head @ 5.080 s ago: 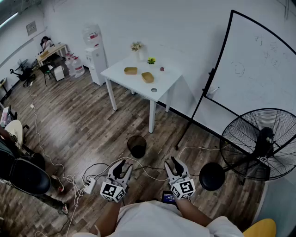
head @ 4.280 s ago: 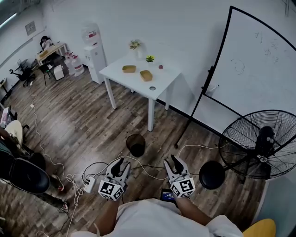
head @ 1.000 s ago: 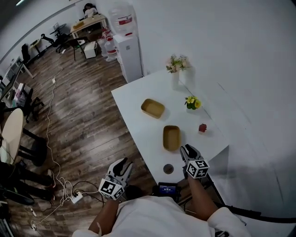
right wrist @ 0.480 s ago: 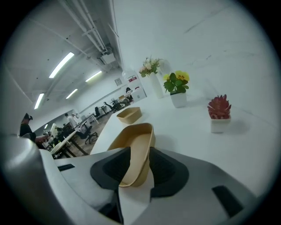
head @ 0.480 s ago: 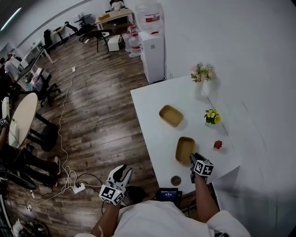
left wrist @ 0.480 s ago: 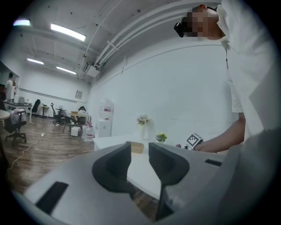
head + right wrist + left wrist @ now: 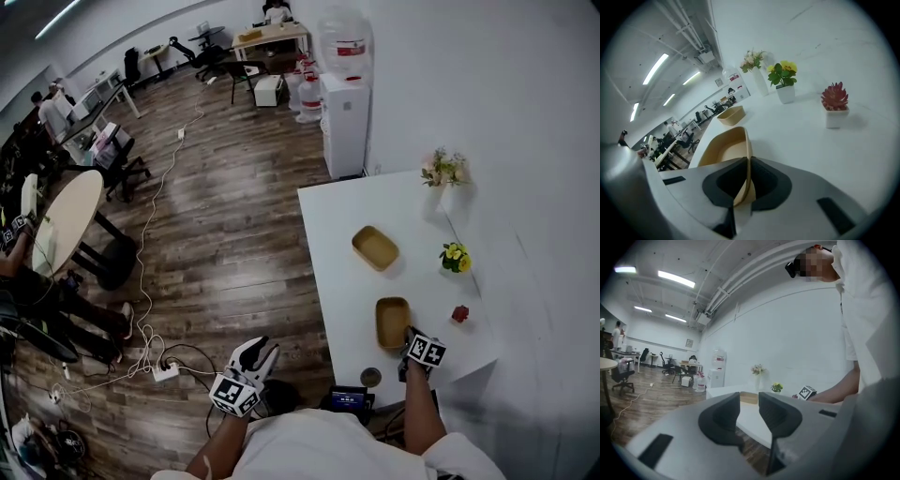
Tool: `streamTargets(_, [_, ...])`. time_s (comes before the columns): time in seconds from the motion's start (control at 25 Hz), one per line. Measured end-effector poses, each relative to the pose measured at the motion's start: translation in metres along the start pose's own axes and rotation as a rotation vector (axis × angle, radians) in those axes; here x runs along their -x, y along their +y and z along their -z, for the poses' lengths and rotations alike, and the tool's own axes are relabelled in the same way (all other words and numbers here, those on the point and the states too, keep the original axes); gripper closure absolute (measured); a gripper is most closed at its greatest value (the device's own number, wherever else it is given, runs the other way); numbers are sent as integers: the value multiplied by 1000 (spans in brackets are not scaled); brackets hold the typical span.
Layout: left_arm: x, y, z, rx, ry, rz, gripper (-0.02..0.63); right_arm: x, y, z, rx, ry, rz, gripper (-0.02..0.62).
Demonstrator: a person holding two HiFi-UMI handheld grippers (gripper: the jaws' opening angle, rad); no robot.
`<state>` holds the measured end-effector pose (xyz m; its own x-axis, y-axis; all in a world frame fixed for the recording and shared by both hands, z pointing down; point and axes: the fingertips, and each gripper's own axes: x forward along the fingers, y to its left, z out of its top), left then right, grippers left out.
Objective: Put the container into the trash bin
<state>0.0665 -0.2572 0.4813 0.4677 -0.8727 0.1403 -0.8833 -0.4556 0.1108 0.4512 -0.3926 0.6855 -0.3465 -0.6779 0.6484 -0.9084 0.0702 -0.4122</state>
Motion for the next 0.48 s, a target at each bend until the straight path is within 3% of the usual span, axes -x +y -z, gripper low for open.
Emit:
streamTargets(0.2, [15,11,-3,7,-23,-22,477,9,11,-11,23,-41,1,552])
streamTargets(0.48, [42,37,-10,11,-64,-61,477,17,61,-23,63,-104,-66,554])
